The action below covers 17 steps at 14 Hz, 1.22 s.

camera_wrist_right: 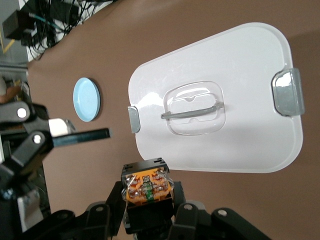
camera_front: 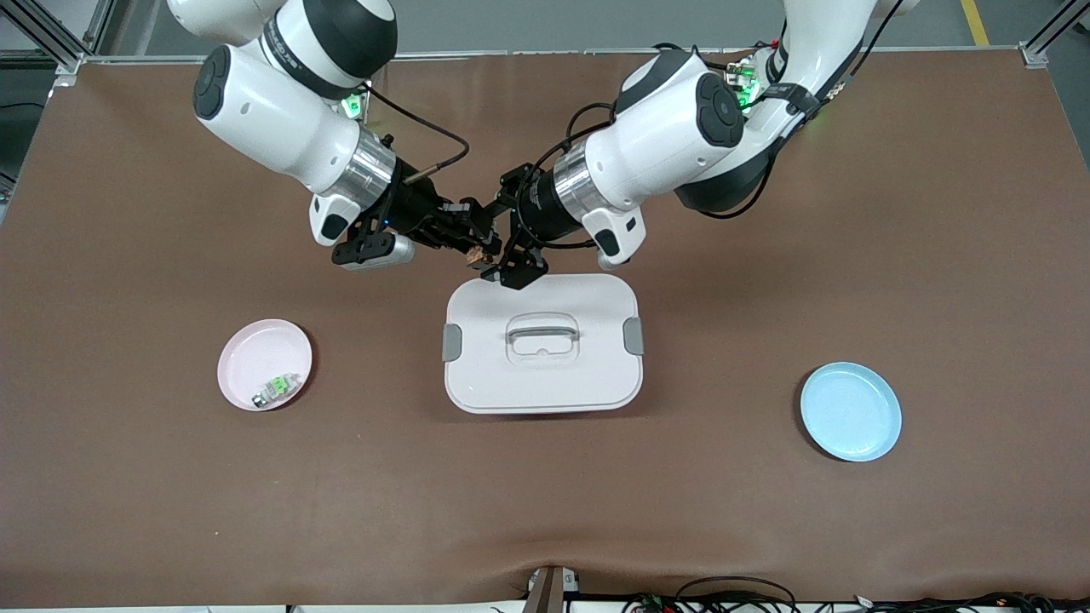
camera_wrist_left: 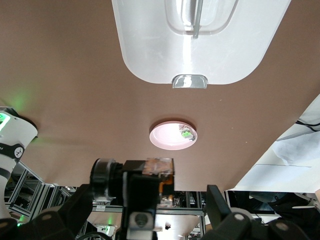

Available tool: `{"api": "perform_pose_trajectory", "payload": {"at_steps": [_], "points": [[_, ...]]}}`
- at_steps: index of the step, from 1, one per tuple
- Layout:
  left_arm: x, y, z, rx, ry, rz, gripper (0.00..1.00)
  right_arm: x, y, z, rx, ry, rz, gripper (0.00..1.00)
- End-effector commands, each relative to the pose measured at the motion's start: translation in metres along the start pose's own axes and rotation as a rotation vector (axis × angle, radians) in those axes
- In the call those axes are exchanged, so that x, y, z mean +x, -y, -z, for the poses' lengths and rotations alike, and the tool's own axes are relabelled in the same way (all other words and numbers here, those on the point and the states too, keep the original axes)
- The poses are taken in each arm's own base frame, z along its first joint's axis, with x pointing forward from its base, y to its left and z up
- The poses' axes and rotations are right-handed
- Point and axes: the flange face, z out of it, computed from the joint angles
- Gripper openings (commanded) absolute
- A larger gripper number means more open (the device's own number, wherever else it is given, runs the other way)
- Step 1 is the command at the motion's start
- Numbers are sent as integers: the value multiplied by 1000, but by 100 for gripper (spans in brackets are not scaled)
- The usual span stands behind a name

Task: Transfer orange switch to right arm and place
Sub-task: 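Open the left gripper while the right gripper carries the switch away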

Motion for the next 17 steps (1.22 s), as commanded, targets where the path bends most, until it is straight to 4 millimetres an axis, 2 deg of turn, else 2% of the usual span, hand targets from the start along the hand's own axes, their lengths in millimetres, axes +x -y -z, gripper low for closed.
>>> {"api": "perform_pose_trajectory", "payload": {"at_steps": [1, 3, 5, 9, 11, 13, 14, 17], "points": [[11, -9, 8, -16, -41, 1, 100, 10, -21, 11, -23, 51, 245, 0], [18, -11, 4, -9, -50, -15, 100, 25, -52, 24, -75, 89, 415, 0], [36, -23, -1, -2, -61, -22, 100, 36, -83, 38, -187, 149, 548, 0], [52, -14, -11, -10, -157, -124, 100, 53, -129, 59, -338, 235, 790, 0], [70, -18, -9, -19, -209, -165, 100, 65, -155, 74, -428, 274, 927, 0], [77, -11, -9, -3, -236, -275, 100, 73, -180, 84, -461, 326, 1051, 0], [87, -13, -4, 2, -252, -327, 100, 77, -195, 87, -456, 352, 1127, 0], [97, -22, 15, -12, -268, -424, 100, 81, -234, 92, -439, 391, 1221, 0]]}}
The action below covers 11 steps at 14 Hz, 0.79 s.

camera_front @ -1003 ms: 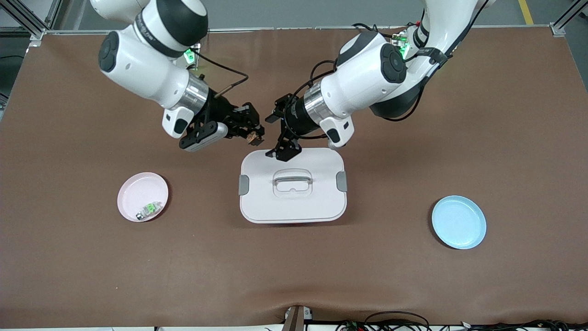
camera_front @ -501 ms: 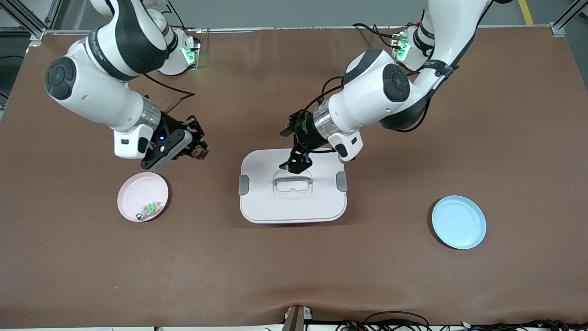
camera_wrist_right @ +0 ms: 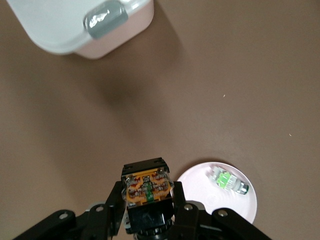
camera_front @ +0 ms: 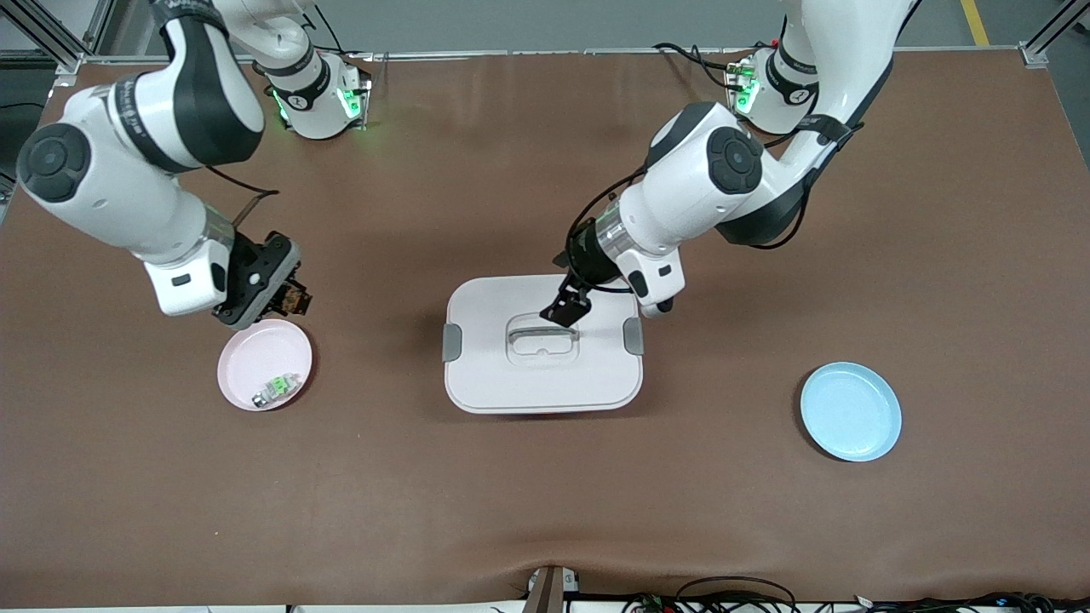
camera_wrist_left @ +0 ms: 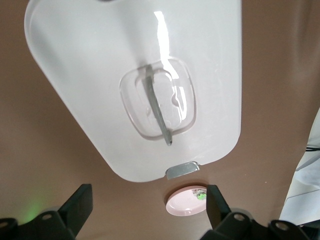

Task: Transfer orange switch to right arm and place
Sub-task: 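Open the left gripper while the right gripper carries the switch away, then lower the switch onto the pink plate and open the right gripper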

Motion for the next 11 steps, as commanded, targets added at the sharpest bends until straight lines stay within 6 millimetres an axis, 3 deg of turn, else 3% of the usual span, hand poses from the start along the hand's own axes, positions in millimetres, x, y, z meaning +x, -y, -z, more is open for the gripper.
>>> {"api": "perform_pose_trajectory", "payload": {"at_steps": [1, 7, 11], "points": [[11, 4, 26, -25, -48, -80, 100, -26, -7, -20, -5, 21, 83, 0], [61, 15, 47, -14, -146, -238, 100, -89, -26, -72, -63, 7, 176, 0], [104, 14, 70, 71, -217, -444, 100, -125, -37, -120, -125, 4, 205, 0]]}}
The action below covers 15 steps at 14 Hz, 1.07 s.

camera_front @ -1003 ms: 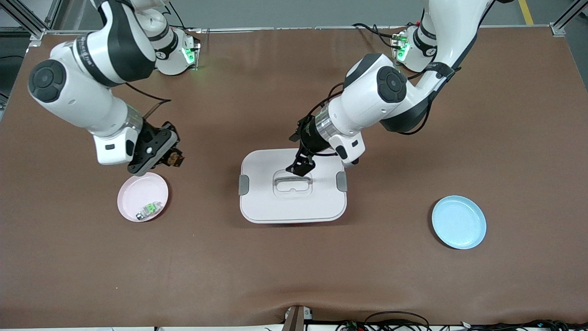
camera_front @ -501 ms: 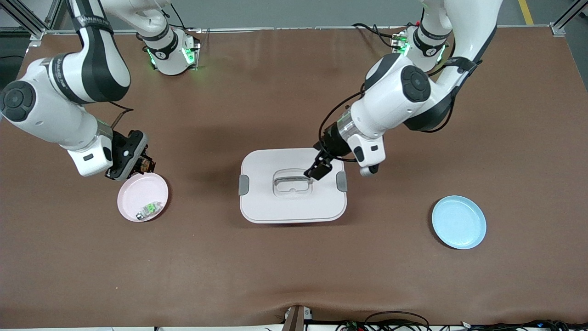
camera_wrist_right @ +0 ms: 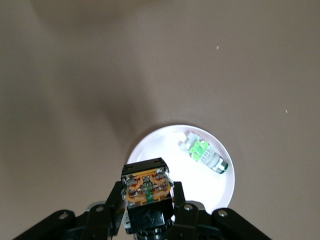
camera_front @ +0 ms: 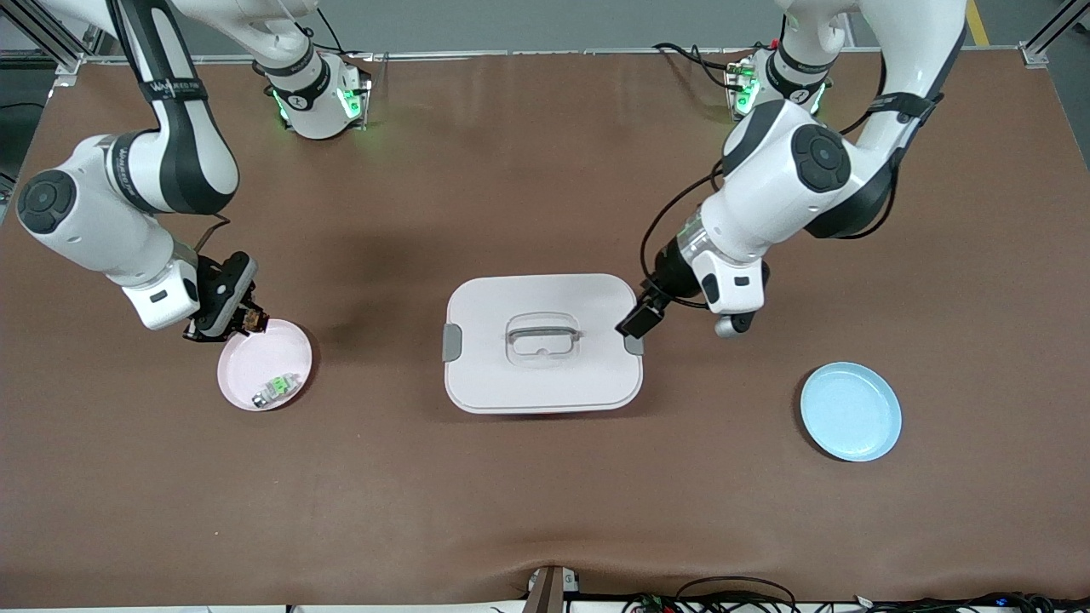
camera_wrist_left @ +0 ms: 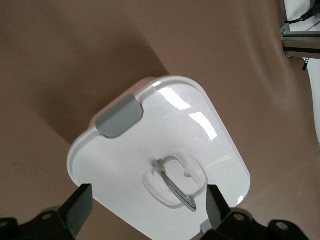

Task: Transfer orange switch to right arm and place
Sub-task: 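Lower the switch onto the pink plate and open the right gripper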

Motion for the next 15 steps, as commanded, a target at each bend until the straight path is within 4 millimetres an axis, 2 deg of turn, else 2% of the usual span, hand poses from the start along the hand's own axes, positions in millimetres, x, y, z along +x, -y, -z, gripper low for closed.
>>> {"api": "perform_pose_trajectory", "payload": {"at_steps": [1, 4, 5, 10, 12, 15], "points": [[23, 14, 19, 42, -60, -150, 100, -24, 0, -31, -30, 12, 36, 0], [49, 20, 25, 79, -133, -264, 100, -43, -8, -65, -51, 20, 33, 0], [64, 24, 29, 102, -167, -282, 100, -47, -10, -75, -56, 23, 32, 0], [126, 35, 53, 163, -215, -340, 100, -56, -12, -122, -100, 30, 44, 0], [153, 39, 71, 146, -233, -315, 100, -61, -12, -132, -110, 32, 43, 0], [175, 45, 76, 158, -265, -302, 100, -63, -11, -143, -107, 34, 40, 0]]}}
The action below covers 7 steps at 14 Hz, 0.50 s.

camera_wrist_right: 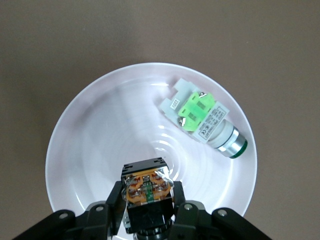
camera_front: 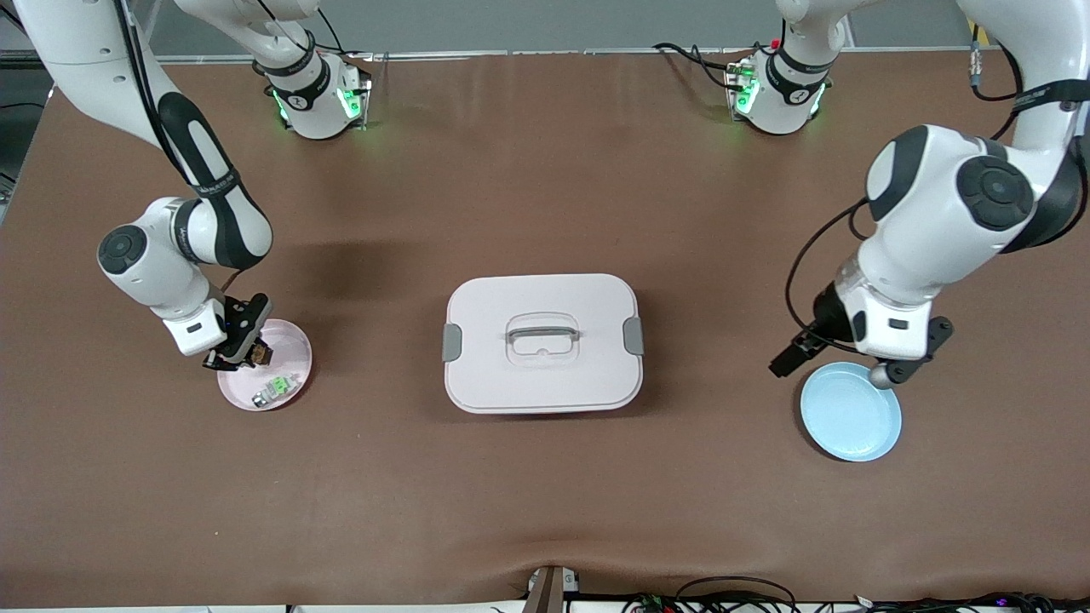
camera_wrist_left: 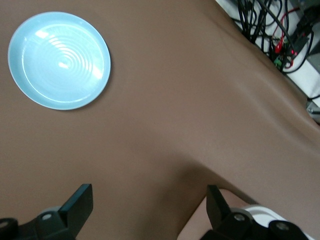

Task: Transfer orange switch to right arm and place
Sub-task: 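Lower the switch onto the pink plate and open the right gripper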

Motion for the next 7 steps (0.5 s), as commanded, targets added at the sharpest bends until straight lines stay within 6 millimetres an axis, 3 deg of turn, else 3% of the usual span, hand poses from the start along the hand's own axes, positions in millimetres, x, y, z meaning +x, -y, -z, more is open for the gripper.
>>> {"api": "perform_pose_trajectory", "payload": {"at_steps": [1, 5, 7], "points": [[13, 10, 2, 37, -22, -18, 100, -3, 0, -7, -5, -4, 17, 0], [35, 40, 8, 109, 37, -288, 100, -3, 5, -17, 12, -1, 20, 0], [39, 46, 10, 119, 59, -382, 100, -3, 7, -21, 19, 1, 19, 0]]}}
